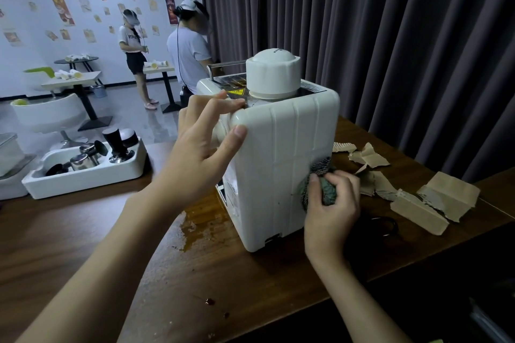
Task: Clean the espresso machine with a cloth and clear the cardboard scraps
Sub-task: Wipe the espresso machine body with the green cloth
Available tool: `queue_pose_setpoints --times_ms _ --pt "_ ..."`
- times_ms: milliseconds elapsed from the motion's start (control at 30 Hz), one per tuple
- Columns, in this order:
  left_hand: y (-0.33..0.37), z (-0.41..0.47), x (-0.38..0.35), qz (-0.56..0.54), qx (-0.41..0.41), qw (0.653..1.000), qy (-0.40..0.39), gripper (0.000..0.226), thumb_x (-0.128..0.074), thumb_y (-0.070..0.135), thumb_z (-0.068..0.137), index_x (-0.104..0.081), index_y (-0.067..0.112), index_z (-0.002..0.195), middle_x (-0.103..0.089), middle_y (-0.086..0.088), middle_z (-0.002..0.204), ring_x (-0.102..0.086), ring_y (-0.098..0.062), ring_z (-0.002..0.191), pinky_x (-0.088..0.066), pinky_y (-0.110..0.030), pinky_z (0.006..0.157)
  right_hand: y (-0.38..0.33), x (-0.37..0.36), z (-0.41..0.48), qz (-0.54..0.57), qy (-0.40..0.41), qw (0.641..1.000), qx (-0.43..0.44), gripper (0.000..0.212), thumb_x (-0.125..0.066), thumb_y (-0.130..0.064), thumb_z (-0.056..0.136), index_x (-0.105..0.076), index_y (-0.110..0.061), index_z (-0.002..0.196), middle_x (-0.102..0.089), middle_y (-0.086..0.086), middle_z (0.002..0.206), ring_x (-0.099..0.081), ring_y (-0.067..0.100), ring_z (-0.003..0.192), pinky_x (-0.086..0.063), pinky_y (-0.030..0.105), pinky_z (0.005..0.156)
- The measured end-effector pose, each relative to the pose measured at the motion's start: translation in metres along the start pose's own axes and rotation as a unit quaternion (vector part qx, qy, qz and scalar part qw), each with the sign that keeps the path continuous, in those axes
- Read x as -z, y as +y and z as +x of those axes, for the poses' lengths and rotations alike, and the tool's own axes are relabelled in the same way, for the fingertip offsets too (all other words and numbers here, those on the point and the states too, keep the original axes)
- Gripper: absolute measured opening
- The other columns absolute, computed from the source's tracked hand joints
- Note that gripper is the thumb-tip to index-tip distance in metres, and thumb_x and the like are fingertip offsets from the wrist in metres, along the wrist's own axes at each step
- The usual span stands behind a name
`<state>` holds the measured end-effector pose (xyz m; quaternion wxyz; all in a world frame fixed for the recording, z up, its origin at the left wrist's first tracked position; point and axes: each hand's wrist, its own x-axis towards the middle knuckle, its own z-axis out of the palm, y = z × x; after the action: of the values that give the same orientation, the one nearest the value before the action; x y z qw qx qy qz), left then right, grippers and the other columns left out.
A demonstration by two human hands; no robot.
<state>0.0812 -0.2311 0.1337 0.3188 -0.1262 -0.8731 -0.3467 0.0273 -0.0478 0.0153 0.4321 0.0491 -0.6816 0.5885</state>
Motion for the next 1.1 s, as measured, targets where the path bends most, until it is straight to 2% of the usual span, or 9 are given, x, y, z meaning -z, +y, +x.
queue_pose_setpoints --times_ms 100,267,367,500,567,633,800,933,1100 --pt "-0.001 0.000 -0.001 -0.006 -0.004 1.000 0.006 0.024 -0.044 0.057 0.096 -0.044 0.055 0.120 -0.036 0.018 0.125 -0.029 -0.009 0.145 -0.037 -0.056 0.113 -0.016 -0.008 -0.028 -0.001 -0.021 1.000 0.010 0.009 -0.070 -0.007 0.085 -0.064 -0.004 0.092 -0.053 -0.003 0.104 -0.056 0.008 0.100 -0.054 0.031 0.084" --pt "-0.001 -0.001 -0.002 -0.019 -0.011 1.000 0.012 0.022 -0.044 0.057 0.096 -0.045 0.057 0.118 -0.039 0.015 0.127 -0.030 -0.012 0.146 -0.039 -0.057 0.111 -0.031 -0.010 -0.073 0.000 -0.116 0.991 0.072 0.009 -0.069 -0.012 0.086 -0.065 -0.005 0.089 -0.057 0.000 0.105 -0.048 -0.008 0.106 -0.040 0.007 0.092" --pt "-0.002 0.000 -0.002 -0.019 -0.011 1.000 0.007 0.020 -0.044 0.059 0.096 -0.043 0.063 0.116 -0.038 0.014 0.127 -0.030 -0.015 0.146 -0.040 -0.057 0.110 -0.024 -0.006 -0.067 -0.002 -0.140 0.986 0.085 0.007 -0.068 -0.011 0.087 -0.065 -0.006 0.091 -0.057 -0.002 0.106 -0.049 -0.007 0.107 -0.041 0.009 0.092" --pt "-0.002 -0.001 -0.002 -0.021 -0.005 1.000 0.004 0.020 -0.044 0.060 0.096 -0.044 0.063 0.115 -0.036 0.017 0.126 -0.029 -0.015 0.146 -0.040 -0.056 0.111 0.000 0.000 -0.035 -0.019 -0.055 0.998 -0.032 0.008 -0.067 -0.008 0.088 -0.062 -0.007 0.094 -0.053 -0.005 0.106 -0.054 0.003 0.098 -0.050 0.018 0.082" --pt "-0.003 -0.001 -0.003 -0.024 -0.008 1.000 0.009 0.023 -0.045 0.058 0.096 -0.045 0.056 0.119 -0.036 0.019 0.123 -0.029 -0.013 0.146 -0.038 -0.057 0.113 0.009 0.003 -0.024 -0.032 -0.036 0.997 -0.058 0.008 -0.066 -0.005 0.089 -0.061 -0.006 0.095 -0.053 -0.001 0.105 -0.052 -0.001 0.094 -0.049 0.013 0.080" --pt "-0.005 -0.001 -0.004 -0.026 -0.011 1.000 0.012 0.024 -0.045 0.057 0.096 -0.045 0.055 0.121 -0.036 0.021 0.122 -0.028 -0.011 0.147 -0.036 -0.057 0.113 0.009 0.005 -0.025 -0.036 -0.040 0.996 -0.064 0.008 -0.065 -0.004 0.089 -0.060 -0.006 0.095 -0.053 0.000 0.105 -0.052 -0.005 0.093 -0.044 0.006 0.079" --pt "-0.007 0.000 -0.006 -0.037 -0.016 0.999 0.019 0.021 -0.045 0.058 0.097 -0.044 0.062 0.117 -0.037 0.021 0.121 -0.027 -0.010 0.147 -0.039 -0.055 0.112 -0.019 -0.006 -0.075 -0.051 -0.101 0.992 -0.049 0.011 -0.067 -0.009 0.088 -0.057 -0.011 0.089 -0.049 -0.008 0.102 -0.052 -0.003 0.096 -0.044 0.009 0.078" --pt "-0.008 0.000 -0.006 -0.040 -0.024 0.999 0.021 0.022 -0.044 0.058 0.097 -0.043 0.064 0.118 -0.038 0.022 0.120 -0.030 -0.012 0.146 -0.040 -0.055 0.111 -0.027 -0.007 -0.096 -0.062 -0.166 0.984 -0.023 0.014 -0.068 -0.010 0.086 -0.054 -0.014 0.087 -0.050 -0.009 0.100 -0.048 -0.004 0.094 -0.037 0.000 0.080" --pt "-0.009 0.001 -0.005 -0.034 -0.023 0.999 0.020 0.023 -0.045 0.058 0.097 -0.044 0.063 0.119 -0.034 0.034 0.121 -0.031 -0.013 0.145 -0.041 -0.055 0.110 -0.003 0.002 -0.061 -0.067 -0.127 0.982 -0.125 0.019 -0.064 -0.006 0.089 -0.049 -0.018 0.087 -0.046 -0.009 0.099 -0.048 -0.001 0.090 -0.041 0.011 0.077"
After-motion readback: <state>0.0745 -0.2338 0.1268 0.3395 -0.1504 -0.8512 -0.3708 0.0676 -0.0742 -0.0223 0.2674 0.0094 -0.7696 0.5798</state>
